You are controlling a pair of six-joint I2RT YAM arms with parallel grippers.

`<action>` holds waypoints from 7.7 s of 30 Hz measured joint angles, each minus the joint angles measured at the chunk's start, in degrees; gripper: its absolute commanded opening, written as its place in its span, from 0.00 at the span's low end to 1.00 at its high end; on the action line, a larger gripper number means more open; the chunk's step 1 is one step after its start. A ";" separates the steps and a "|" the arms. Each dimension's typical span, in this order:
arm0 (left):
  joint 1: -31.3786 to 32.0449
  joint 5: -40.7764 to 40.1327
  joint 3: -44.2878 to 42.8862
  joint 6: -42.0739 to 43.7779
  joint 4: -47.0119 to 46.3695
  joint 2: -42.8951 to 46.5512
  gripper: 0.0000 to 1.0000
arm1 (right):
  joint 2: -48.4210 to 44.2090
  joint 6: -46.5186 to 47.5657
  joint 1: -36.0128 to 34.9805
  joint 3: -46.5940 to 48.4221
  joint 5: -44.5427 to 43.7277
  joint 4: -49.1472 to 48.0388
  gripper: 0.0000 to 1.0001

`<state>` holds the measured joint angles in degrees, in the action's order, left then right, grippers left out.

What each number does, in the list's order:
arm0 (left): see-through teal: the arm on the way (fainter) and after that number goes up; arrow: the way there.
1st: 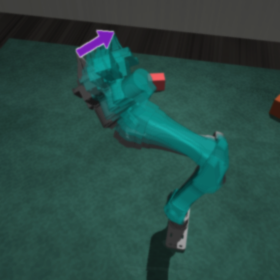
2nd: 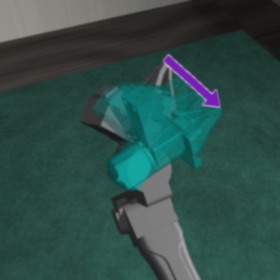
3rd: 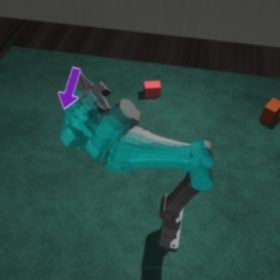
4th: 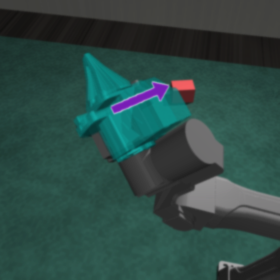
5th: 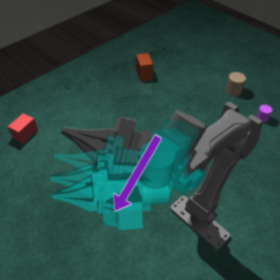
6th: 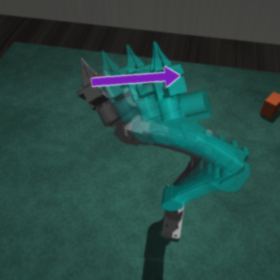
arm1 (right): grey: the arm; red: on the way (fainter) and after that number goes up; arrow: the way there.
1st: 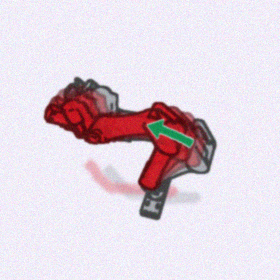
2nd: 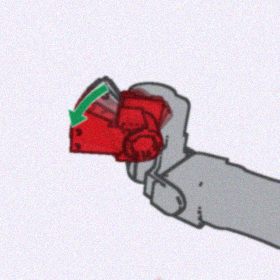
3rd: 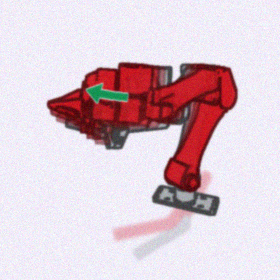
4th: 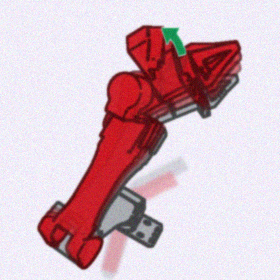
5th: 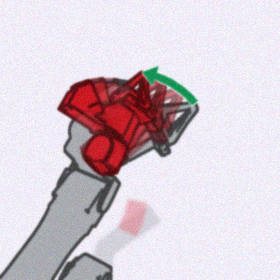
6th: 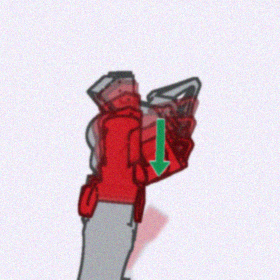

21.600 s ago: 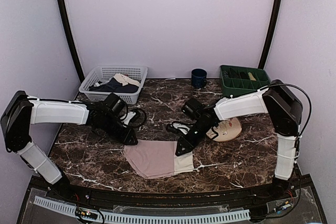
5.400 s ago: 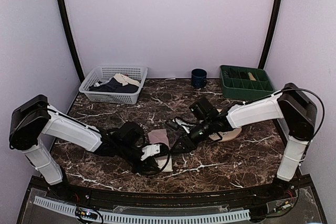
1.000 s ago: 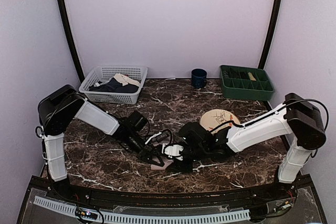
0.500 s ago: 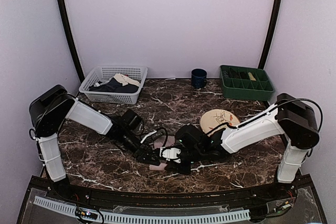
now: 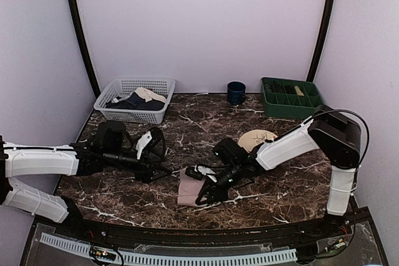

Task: Roll the underwear
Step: Roll the underwear at the center of the board.

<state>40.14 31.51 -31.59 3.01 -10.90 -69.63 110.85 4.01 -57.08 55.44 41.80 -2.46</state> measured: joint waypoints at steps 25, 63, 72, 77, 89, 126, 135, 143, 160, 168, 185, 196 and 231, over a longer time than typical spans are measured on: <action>19.28 -10.54 -3.04 20.06 -6.23 -18.32 0.50 | 11.08 -9.40 5.62 9.42 19.96 8.17 0.00; 1.70 34.73 -24.44 11.10 14.64 -46.93 0.00 | -15.47 12.74 -8.04 -3.74 -28.59 7.21 0.47; 0.26 38.58 -27.56 12.44 20.33 -49.31 0.00 | -6.82 17.05 -9.53 -0.35 -32.41 4.68 0.19; -0.24 39.15 -27.54 12.44 21.64 -49.33 0.01 | -5.09 17.97 -9.55 1.57 -31.76 5.11 0.00; -6.99 24.26 -13.27 10.34 14.25 -29.40 0.45 | -4.90 10.91 -6.99 1.57 -20.33 6.91 0.00; 20.24 -19.17 7.15 17.22 1.81 3.08 0.77 | 16.04 -12.48 5.79 24.15 18.73 37.24 0.00; 25.20 -21.22 -0.31 24.46 -5.77 -13.79 0.53 | 16.94 -14.60 6.58 24.15 20.46 37.33 0.00; 25.62 -21.20 -3.69 26.64 -7.78 -22.12 0.40 | 17.00 -14.58 6.71 24.13 20.70 37.46 0.00; 24.94 -21.16 -5.84 21.38 -5.38 -24.33 0.04 | 7.54 -12.11 9.53 17.73 13.22 37.16 0.46; 18.40 -7.37 -7.96 16.28 0.15 -24.63 0.04 | -14.84 -9.86 11.13 9.62 -5.55 31.52 0.65; 6.03 22.60 -19.71 11.56 12.37 -37.99 0.04 | -47.93 -5.86 11.32 -8.57 -38.32 7.17 1.00; 1.20 32.85 -29.27 10.86 22.32 -47.93 0.03 | -38.34 4.28 -1.68 -15.08 -31.36 3.61 0.85; -0.15 36.81 -32.59 10.38 27.67 -51.45 0.30 | -7.67 19.32 -10.93 -7.69 -36.83 -9.42 0.00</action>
<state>39.99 68.31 -64.18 13.39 16.78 -121.08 103.18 23.33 -68.01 47.75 4.97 -11.88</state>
